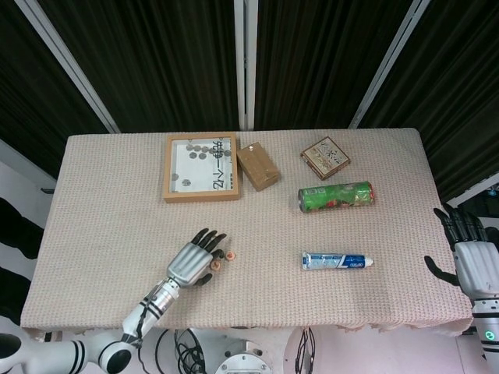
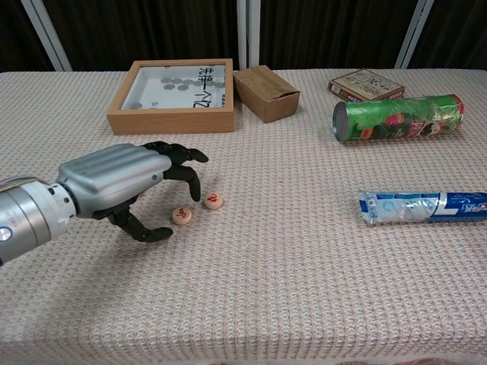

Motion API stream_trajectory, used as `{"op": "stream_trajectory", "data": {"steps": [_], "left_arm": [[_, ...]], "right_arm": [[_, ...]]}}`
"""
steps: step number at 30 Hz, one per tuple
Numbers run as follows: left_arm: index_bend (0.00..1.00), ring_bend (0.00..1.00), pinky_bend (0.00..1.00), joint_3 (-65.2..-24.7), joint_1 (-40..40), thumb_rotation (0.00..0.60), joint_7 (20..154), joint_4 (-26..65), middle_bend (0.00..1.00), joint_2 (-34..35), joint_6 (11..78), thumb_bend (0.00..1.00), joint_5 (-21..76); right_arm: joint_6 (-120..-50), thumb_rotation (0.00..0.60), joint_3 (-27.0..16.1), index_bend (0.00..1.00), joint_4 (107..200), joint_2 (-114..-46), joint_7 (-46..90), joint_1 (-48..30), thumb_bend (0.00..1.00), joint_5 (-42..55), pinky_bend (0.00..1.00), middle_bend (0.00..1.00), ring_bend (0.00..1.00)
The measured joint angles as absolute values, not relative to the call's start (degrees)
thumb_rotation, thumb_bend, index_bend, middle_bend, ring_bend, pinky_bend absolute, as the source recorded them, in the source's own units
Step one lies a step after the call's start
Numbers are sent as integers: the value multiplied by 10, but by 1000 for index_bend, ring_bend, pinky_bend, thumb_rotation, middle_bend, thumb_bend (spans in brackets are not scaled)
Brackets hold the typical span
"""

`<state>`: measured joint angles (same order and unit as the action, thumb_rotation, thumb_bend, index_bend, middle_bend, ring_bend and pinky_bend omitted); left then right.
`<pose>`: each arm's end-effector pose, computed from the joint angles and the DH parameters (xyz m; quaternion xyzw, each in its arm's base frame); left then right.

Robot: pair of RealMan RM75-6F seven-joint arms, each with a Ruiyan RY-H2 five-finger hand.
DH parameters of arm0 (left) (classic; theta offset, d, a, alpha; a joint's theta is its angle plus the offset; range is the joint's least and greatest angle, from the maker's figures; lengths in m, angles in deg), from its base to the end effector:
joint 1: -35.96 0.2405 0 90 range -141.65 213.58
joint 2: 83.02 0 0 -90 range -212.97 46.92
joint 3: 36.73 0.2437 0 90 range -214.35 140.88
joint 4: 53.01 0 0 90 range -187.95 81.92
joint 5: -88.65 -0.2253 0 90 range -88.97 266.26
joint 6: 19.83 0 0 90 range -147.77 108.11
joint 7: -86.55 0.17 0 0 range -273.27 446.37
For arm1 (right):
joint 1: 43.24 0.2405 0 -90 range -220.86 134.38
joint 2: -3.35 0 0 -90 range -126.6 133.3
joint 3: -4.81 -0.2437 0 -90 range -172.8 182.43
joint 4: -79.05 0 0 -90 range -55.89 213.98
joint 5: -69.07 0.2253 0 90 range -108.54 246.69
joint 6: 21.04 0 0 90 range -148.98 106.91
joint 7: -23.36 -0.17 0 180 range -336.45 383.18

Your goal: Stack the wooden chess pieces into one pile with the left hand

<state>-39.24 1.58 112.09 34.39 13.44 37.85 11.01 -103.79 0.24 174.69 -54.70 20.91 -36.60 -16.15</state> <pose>-0.1213 0.2695 -0.0981 -0.8025 -0.3326 -0.3620 0.3382 -0.2974 -0.2231 0.1665 0.5991 -0.3817 0.3944 0.5829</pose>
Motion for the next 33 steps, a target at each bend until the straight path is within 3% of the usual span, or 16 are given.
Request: {"op": "stream_trajectory", "data": {"steps": [33], "left_arm": [[485, 0, 0, -393, 3, 600, 1122, 333, 48, 139, 369, 282, 137]], "right_arm": [[-1034, 600, 2, 0, 1744, -547, 205, -365, 228, -160, 0, 0, 0]]}}
